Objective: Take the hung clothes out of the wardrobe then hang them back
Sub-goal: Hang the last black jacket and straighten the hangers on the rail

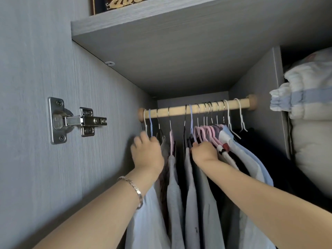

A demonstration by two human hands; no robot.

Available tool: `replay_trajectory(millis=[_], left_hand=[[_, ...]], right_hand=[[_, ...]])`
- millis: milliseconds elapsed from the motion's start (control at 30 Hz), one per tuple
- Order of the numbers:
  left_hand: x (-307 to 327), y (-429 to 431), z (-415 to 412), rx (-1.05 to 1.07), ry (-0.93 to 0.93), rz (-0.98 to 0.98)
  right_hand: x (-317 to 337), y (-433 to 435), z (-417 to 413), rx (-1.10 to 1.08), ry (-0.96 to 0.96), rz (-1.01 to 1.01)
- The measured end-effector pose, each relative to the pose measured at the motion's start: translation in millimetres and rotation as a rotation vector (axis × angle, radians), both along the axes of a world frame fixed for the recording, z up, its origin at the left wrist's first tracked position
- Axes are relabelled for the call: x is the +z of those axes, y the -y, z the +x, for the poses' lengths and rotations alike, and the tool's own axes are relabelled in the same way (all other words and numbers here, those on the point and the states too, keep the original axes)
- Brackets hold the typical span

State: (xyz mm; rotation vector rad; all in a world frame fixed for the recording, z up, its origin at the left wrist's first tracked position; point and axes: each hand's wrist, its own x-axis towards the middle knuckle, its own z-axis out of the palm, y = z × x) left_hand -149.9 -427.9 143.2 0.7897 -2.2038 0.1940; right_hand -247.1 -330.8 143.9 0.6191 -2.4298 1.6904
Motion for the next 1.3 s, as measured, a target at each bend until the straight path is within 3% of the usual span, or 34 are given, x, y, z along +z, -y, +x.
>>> replay_trajectory(millis=[67, 200, 367, 667, 733, 900, 1067, 1300], left_hand=[[-2.5, -2.8, -3.6, -0.119, 0.042, -0.122], [1.5, -23.6, -10.1, -0.178, 0.194, 0.123], [2.7, -37.1, -13.1, -0.203, 0.12, 0.279], [-11.1, -36.0, -16.6, -0.249, 0.105, 0.288], [-8.7, -37.7, -14.2, -0.225, 0.104, 0.295], [-0.2, -40.4, -2.0, -0.271, 0.074, 0.167], [-5.1, -18.8, 8.2, -0.215, -0.018, -0.08], [2.3, -0.9, 19.1, -0.134, -0.019, 0.231]], right_hand=[[-0.4, 0.0, 2.0, -0.042, -0.052, 0.045], [7.4, 3.1, -2.9, -0.098, -0.076, 0.084], [1.6, -1.7, -2.5, -0.148, -0.15, 0.063], [0.5, -25.5, -10.1, -0.093, -0.313, 0.408], [0.0, -28.8, -10.2, -0.089, -0.344, 0.4], [-6.1, -23.5, -7.5, -0.069, -0.441, 0.334], [-0.3, -12.6, -4.7, -0.043, -0.455, 0.464], [11.3, -14.7, -2.9, 0.031, -0.457, 0.618]])
